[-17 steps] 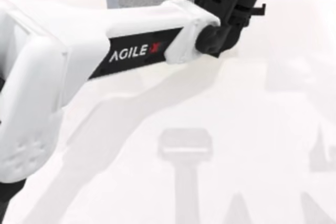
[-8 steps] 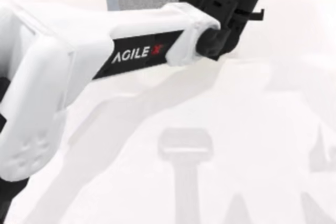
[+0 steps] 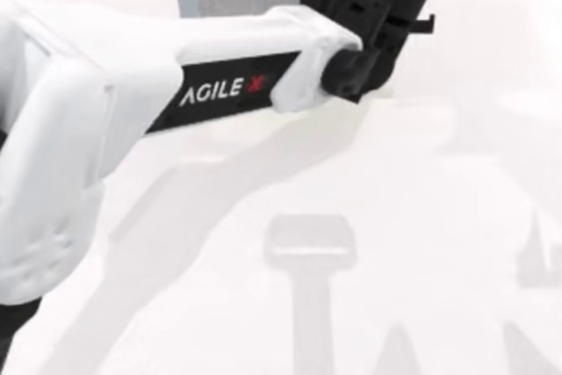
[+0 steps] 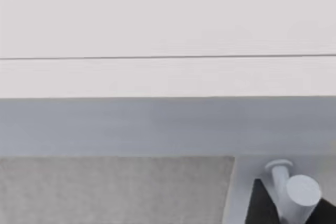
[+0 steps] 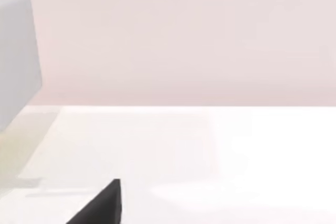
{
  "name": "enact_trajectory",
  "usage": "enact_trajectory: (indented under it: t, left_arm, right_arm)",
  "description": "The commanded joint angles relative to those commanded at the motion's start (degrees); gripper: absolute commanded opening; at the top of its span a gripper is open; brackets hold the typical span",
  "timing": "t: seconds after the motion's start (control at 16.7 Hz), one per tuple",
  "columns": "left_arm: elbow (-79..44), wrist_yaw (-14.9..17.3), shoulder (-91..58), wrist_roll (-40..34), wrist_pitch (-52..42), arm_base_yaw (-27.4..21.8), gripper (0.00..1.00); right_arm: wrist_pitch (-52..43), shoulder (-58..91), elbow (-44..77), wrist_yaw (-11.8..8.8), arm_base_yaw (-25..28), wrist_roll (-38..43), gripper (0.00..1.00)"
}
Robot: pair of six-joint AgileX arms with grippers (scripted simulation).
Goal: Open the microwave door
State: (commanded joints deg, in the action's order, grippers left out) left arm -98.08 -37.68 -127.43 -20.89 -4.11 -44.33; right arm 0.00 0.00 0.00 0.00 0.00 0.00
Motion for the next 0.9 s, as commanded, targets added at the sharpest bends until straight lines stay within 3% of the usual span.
enact_trajectory:
  t: [0.9]
  left_arm:
    - [2.95,-1.18,1.94,-1.0,1.57,0.68,0.0]
  right_arm:
    - [0.0,0.0,0.0,0.0,0.0,0.0,1.0]
